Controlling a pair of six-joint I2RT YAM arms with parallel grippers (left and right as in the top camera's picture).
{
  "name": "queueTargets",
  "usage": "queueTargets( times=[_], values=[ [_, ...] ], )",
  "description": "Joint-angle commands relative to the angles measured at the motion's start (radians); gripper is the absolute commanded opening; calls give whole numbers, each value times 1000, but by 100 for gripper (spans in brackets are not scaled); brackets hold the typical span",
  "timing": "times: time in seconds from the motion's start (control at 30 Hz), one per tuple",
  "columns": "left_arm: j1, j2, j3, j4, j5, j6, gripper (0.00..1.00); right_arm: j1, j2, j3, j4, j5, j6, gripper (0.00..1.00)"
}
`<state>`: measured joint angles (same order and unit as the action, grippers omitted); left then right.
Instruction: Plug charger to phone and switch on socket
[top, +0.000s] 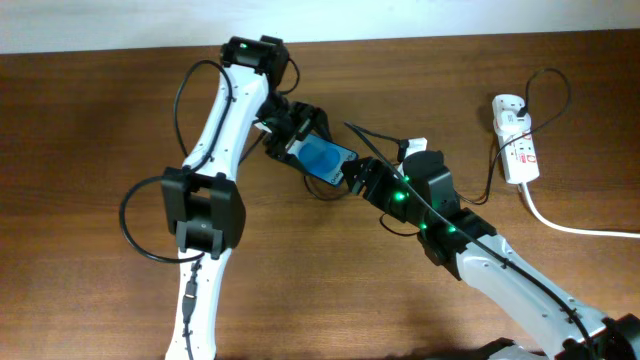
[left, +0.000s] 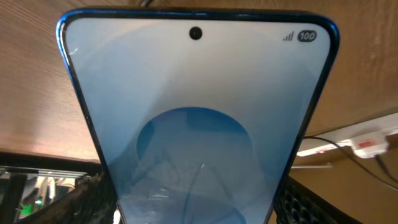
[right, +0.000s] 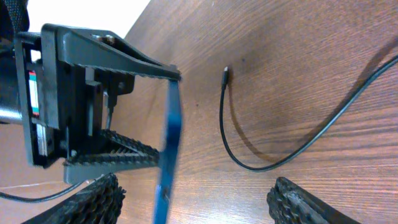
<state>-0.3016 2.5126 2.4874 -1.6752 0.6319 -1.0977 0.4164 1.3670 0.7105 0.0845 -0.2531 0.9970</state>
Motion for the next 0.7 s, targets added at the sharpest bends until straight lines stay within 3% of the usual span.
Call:
queueTargets(
  times=[0.0,0.07,0.17,0.43,0.5,0.53,0.57,0.67],
  values=[
    [-51,-11,25,-1,-4,-17,0,10,15,21,32,21,18,75],
    [-89,-11,25,-1,-4,-32,0,10,18,21,32,22,18,74],
    [-129,-11,25,17,0,-44,0,10,24,21,24,22,14,57],
    [-157,-11,25,21,1,-88,0,10,60,21,-17,21,6,35],
    [-156,-11,25,20,0,-88,0,10,61,21,-16,22,6,23],
    [-156,-11,25,21,1,-88,0,10,61,21,-16,21,6,10],
    [-156,-11,25,21,0,-88,0,9,61,21,-16,21,6,4],
    [-154,-11,25,21,0,-88,0,6,60,21,-16,-3,6,4]
  ],
)
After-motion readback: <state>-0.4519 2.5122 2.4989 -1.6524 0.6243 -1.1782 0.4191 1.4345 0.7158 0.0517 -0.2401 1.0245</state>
